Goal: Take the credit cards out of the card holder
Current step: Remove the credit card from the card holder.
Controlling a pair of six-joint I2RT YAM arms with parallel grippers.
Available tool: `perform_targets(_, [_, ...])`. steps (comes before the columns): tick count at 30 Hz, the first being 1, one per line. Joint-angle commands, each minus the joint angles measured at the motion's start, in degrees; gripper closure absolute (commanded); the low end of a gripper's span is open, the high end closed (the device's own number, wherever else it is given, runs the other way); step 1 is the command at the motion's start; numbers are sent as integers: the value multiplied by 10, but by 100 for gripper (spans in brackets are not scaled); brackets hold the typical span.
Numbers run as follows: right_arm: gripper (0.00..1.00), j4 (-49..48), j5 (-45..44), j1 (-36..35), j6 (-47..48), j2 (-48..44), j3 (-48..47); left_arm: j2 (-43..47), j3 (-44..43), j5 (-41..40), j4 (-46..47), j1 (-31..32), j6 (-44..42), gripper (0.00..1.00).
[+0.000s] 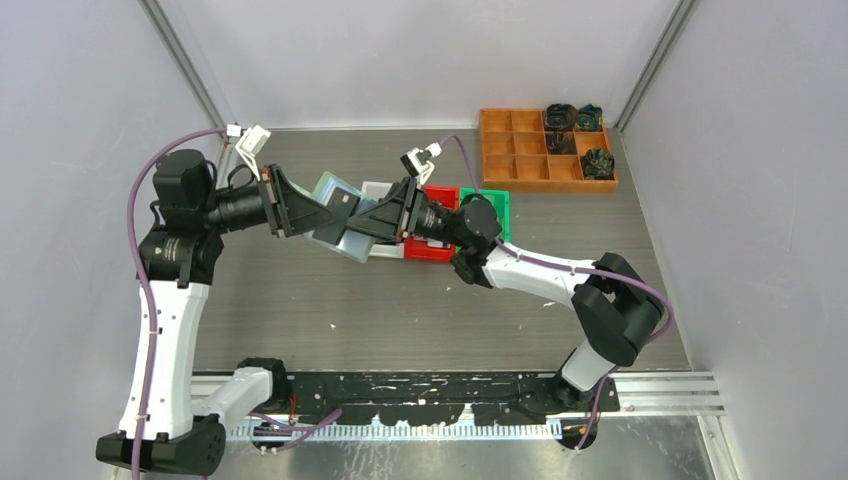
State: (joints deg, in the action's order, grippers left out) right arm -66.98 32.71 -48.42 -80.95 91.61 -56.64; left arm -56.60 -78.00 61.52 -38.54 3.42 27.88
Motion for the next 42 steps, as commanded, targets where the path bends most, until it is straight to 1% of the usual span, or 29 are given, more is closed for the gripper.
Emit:
perform_targets(1, [59, -80, -24, -5, -11, -7, -15, 15, 19, 95, 40, 11, 61, 71])
perform_targets(5, [62, -82, -22, -5, -11, -8, -15, 20, 26, 107, 55, 11, 75, 70])
perform_targets(10, [69, -93, -26, -5, -16, -7, -17, 19, 28, 122, 67, 11, 90, 62])
perform_targets(14, [74, -110, -27, -5, -26, -5, -17, 22, 33, 127, 90, 11, 110, 61])
perform_targets(17, [77, -116, -31, -5, -24, -8, -10, 28, 43, 131, 122, 11, 136, 65])
perform_targets(19, [79, -122, -32, -5, -23, -12, -4, 28, 43, 130, 125, 11, 140, 69])
perform_targets(23, [80, -132, -29, -5, -23, -17, 7, 28, 43, 127, 133, 11, 146, 82])
perform_targets(25, [80, -133, -30, -5, -20, -20, 16, 30, 41, 126, 140, 11, 151, 87])
perform_targets(30, [72, -134, -41, -6, -14, -22, 28, 30, 39, 125, 158, 11, 172, 90])
perform_targets(34, [73, -150, -41, -6, -21, -13, 14, 32, 44, 123, 164, 11, 176, 92])
perform_targets(38, [83, -150, -38, -8, -11, -19, 14, 31, 44, 122, 159, 11, 175, 93])
perform_targets(41, [97, -149, -36, -8, 0, -30, 31, 28, 39, 121, 156, 11, 172, 93])
perform_targets(42, [99, -146, -39, -7, 3, -35, 40, 26, 37, 120, 153, 10, 169, 93])
